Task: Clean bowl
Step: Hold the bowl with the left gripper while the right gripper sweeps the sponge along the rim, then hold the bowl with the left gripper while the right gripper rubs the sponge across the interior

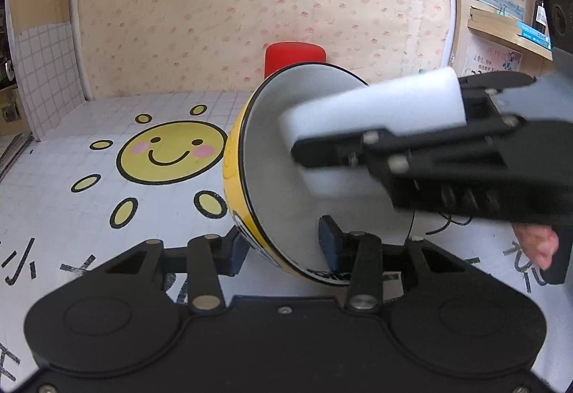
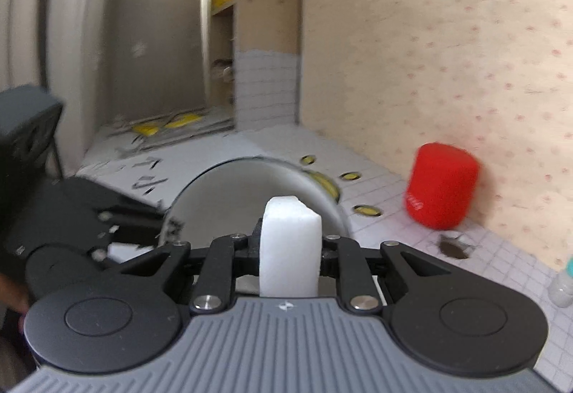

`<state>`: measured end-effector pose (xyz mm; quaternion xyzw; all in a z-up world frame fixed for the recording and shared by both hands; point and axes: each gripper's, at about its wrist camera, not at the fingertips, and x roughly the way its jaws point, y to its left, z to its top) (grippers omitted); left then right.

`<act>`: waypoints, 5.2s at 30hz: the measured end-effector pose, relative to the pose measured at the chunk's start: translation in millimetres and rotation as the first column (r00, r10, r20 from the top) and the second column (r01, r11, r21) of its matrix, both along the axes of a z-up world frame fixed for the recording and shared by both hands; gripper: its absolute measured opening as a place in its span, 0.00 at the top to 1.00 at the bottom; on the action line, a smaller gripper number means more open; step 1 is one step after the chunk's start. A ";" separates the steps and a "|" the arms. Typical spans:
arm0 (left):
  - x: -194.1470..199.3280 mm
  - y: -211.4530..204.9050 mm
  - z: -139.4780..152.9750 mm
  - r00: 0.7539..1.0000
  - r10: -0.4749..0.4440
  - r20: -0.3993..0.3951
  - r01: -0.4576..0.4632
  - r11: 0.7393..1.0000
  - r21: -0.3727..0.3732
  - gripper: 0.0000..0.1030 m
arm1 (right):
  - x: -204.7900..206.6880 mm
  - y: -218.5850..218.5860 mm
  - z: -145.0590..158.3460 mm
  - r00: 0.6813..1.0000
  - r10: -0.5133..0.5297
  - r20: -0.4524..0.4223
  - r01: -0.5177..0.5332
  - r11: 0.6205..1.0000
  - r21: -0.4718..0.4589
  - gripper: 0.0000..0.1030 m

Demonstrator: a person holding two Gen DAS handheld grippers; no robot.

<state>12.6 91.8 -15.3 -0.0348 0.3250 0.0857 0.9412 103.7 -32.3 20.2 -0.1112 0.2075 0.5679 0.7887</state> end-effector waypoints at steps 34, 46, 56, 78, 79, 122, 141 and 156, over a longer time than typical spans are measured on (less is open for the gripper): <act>-3.5 -10.9 -1.3 1.000 0.020 0.012 -0.020 0.999 0.035 0.53 | -5.7 3.5 -3.6 1.000 0.018 -0.017 -0.018 0.999 -0.033 0.79; -4.8 -10.2 -0.1 1.000 0.026 0.012 -0.027 0.999 0.020 0.53 | -9.1 13.0 -10.0 0.995 0.090 -0.034 -0.092 0.994 -0.063 0.79; -4.9 -12.0 -0.4 0.999 0.028 0.016 -0.028 0.999 0.028 0.52 | -13.1 10.5 -4.0 0.997 0.082 -0.001 -0.082 0.996 0.024 0.79; -6.0 -9.0 -0.4 0.999 0.038 0.021 -0.038 0.999 0.029 0.47 | -14.9 5.4 -4.8 0.996 0.093 -0.010 -0.094 0.993 -0.069 0.64; -5.9 -8.9 -0.4 0.999 0.038 0.021 -0.038 0.999 0.029 0.47 | -13.8 3.9 -4.3 0.995 0.097 -0.017 -0.098 0.993 -0.065 0.64; -2.3 -6.6 1.2 0.999 0.038 0.019 -0.039 0.999 0.032 0.42 | -7.0 7.1 -10.9 0.990 0.115 -0.082 -0.120 0.991 -0.051 0.81; -1.7 -10.5 0.8 0.999 0.045 0.014 -0.045 0.998 0.050 0.42 | -6.7 7.1 -9.6 0.991 0.113 -0.076 -0.118 0.991 -0.058 0.81; -0.9 -14.6 0.4 0.999 0.043 0.013 -0.044 0.996 0.078 0.42 | -6.0 8.6 -10.0 0.990 0.116 -0.086 -0.120 0.992 -0.037 0.79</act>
